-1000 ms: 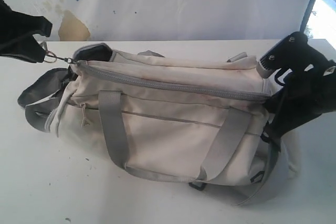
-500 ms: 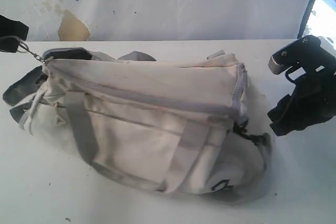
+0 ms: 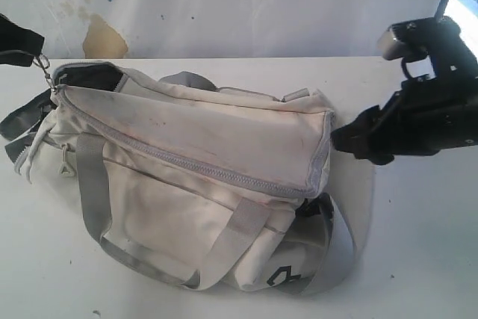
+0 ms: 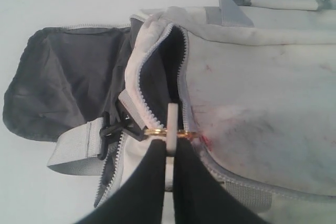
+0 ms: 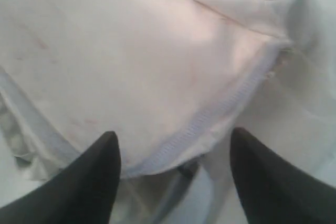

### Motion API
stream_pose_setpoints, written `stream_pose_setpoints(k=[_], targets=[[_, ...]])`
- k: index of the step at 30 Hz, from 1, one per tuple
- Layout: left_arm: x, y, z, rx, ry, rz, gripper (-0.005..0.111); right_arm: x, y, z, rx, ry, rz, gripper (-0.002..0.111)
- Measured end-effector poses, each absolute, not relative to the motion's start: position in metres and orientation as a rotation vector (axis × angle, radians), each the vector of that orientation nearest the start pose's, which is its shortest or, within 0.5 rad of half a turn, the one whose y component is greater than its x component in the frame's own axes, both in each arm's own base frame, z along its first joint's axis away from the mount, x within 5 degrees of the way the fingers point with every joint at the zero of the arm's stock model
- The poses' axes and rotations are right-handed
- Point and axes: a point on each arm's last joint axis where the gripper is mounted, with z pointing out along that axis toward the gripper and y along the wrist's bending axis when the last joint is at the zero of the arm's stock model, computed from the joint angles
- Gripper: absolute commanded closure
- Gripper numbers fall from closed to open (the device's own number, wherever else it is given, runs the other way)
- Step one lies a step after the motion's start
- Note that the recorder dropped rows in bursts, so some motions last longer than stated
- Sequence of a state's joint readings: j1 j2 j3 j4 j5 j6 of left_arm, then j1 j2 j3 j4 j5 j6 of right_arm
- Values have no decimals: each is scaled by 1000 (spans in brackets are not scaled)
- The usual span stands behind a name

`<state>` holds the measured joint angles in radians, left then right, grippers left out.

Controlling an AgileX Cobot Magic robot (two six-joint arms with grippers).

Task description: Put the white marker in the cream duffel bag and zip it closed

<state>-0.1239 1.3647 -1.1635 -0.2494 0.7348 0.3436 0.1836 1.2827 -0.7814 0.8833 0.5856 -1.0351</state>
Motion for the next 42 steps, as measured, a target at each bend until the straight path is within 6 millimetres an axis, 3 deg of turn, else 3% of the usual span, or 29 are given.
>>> stream_pose_setpoints(k=[7,19,27,34,42], targets=[[287,-56,334,458,2351,-190,107,233,134,265,-730,2141,673,47],[286,-62,335,483,2336,-207,107,242,213,260,-831,2032,590,44],[287,-62,335,354,2359,-258,107,250,265,254,-890,1973,565,44],[287,-62,335,256,2377,-298,107,258,298,252,-906,1927,551,44],[287,-62,335,-30,2410,-401,107,260,328,247,-954,1882,546,45]])
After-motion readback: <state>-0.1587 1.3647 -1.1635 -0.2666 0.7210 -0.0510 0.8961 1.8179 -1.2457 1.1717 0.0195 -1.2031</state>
